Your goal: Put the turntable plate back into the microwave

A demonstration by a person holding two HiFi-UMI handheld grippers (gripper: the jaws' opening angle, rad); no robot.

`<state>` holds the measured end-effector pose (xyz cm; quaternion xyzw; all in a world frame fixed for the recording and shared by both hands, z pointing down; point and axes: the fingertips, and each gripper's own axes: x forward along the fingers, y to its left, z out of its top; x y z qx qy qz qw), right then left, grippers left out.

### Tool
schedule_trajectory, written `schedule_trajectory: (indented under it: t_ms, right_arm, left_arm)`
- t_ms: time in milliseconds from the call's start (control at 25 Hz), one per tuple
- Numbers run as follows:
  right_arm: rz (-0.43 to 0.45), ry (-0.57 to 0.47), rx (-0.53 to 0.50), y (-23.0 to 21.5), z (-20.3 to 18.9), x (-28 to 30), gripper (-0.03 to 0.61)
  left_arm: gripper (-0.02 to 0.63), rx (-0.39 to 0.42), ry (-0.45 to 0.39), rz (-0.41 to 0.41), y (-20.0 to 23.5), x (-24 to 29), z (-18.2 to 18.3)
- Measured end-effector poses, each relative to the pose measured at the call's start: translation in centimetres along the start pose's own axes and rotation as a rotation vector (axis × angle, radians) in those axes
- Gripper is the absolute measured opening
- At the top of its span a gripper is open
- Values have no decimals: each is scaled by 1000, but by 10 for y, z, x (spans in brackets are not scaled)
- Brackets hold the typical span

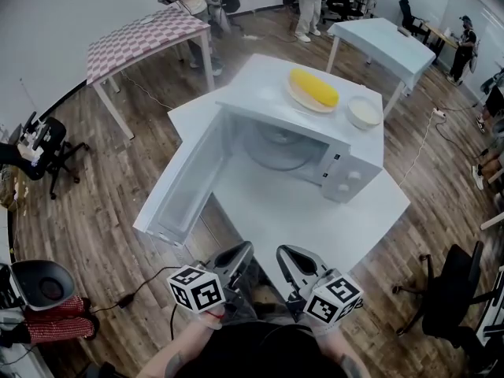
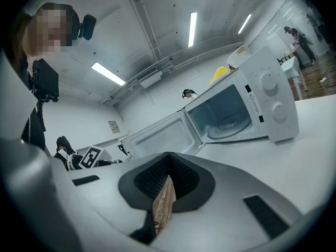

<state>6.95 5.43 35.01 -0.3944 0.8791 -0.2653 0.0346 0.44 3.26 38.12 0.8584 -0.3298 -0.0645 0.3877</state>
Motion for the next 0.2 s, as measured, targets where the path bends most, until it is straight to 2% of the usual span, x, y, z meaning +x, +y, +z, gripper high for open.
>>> schedule_trajectory:
  t_ms: [200]
  right_arm:
    - [0,8,-1,-1,-1,1,21]
  left_arm:
    - [12,-7,-1,7,3,0,-1]
